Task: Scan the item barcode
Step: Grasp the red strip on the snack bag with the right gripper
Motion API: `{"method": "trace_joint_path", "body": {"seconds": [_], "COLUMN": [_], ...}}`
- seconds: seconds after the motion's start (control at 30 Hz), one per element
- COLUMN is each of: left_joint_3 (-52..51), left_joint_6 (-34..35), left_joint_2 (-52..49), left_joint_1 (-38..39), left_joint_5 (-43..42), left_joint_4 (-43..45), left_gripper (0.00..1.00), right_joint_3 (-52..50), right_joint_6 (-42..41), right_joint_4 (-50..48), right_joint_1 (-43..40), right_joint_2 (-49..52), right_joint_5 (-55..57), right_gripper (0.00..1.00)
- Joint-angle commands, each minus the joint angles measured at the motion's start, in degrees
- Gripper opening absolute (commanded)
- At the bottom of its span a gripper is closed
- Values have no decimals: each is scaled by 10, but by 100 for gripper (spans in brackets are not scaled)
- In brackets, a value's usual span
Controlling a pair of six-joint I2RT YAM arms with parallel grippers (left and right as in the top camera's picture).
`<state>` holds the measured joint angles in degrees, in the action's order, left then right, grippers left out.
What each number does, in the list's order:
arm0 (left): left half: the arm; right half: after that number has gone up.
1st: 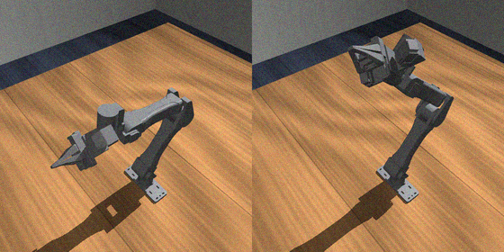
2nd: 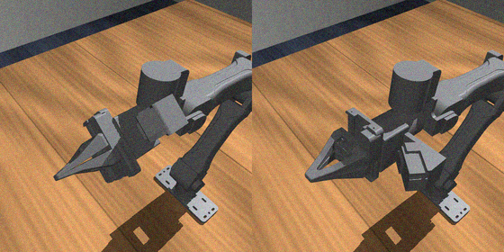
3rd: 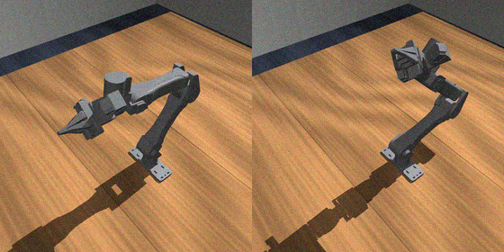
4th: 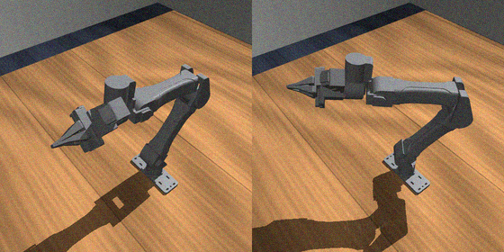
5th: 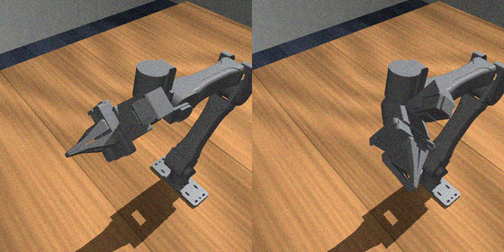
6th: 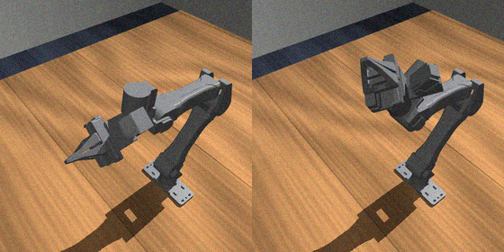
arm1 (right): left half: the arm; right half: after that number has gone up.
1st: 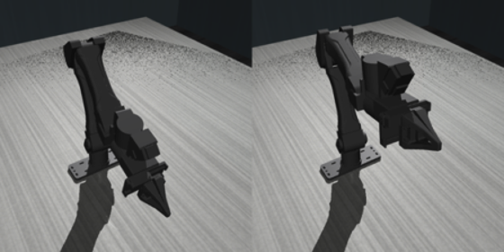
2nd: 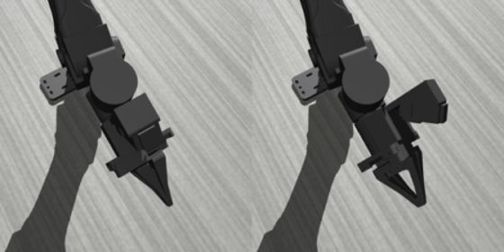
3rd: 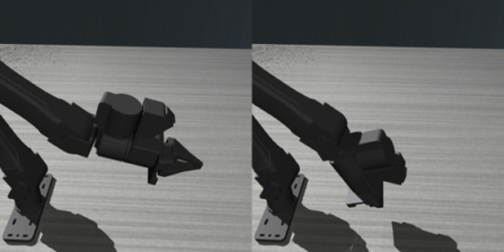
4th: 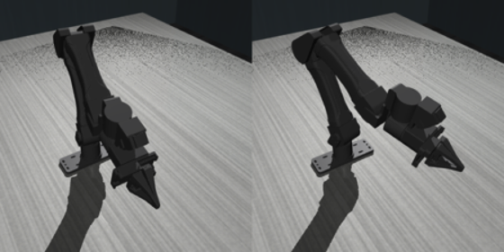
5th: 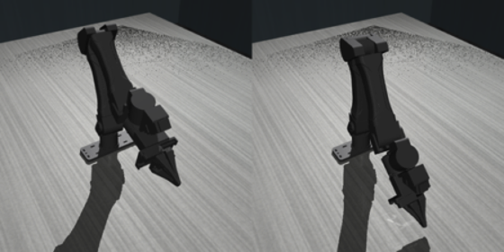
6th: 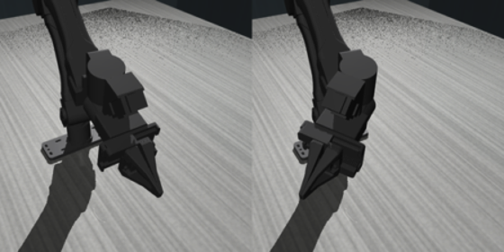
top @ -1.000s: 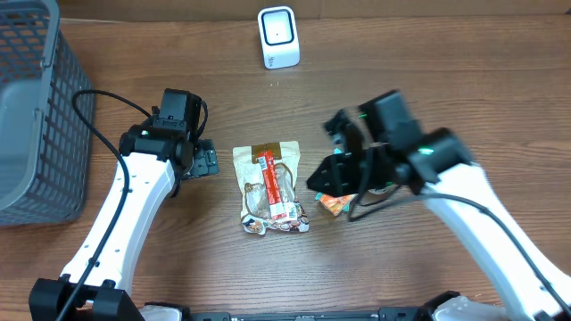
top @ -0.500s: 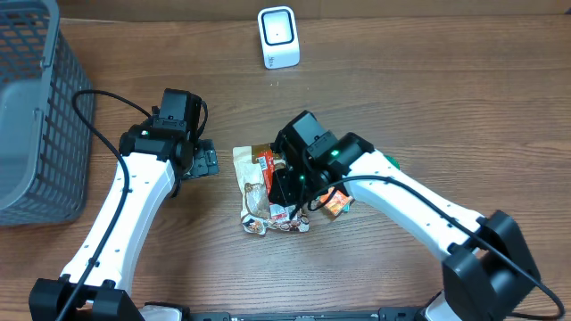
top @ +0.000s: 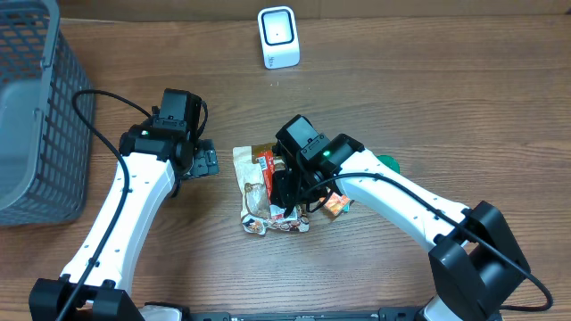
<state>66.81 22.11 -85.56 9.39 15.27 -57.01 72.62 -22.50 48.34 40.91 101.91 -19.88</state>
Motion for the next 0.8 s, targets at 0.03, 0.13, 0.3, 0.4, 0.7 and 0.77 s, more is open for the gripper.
{"method": "trace_joint_path", "body": {"seconds": [0.03, 0.13, 0.3, 0.4, 0.7, 0.77], "left_joint_3": [9, 9, 9, 9, 9, 9], "left_joint_6": [-1, -1, -1, -1, -1, -1], "left_joint_2": [5, 5, 5, 5, 5, 5], "left_joint_1": [1, 1, 1, 1, 1, 1], "left_joint_5": [5, 5, 5, 5, 5, 5], "left_joint_4": [3, 3, 3, 3, 3, 3], "left_gripper": [100, 100, 100, 100, 100, 100], "right_joint_3": [-3, -3, -3, -3, -3, -3], "right_joint_6": [-2, -2, -2, -2, -3, -3], "right_joint_4": [-2, 0, 0, 0, 6, 6], "right_joint_1": [2, 2, 2, 2, 2, 2], "right_joint_2": [2, 2, 2, 2, 2, 2], "right_joint_5": [15, 19, 23, 24, 34, 34], "right_gripper": [37, 37, 37, 37, 38, 37]}}
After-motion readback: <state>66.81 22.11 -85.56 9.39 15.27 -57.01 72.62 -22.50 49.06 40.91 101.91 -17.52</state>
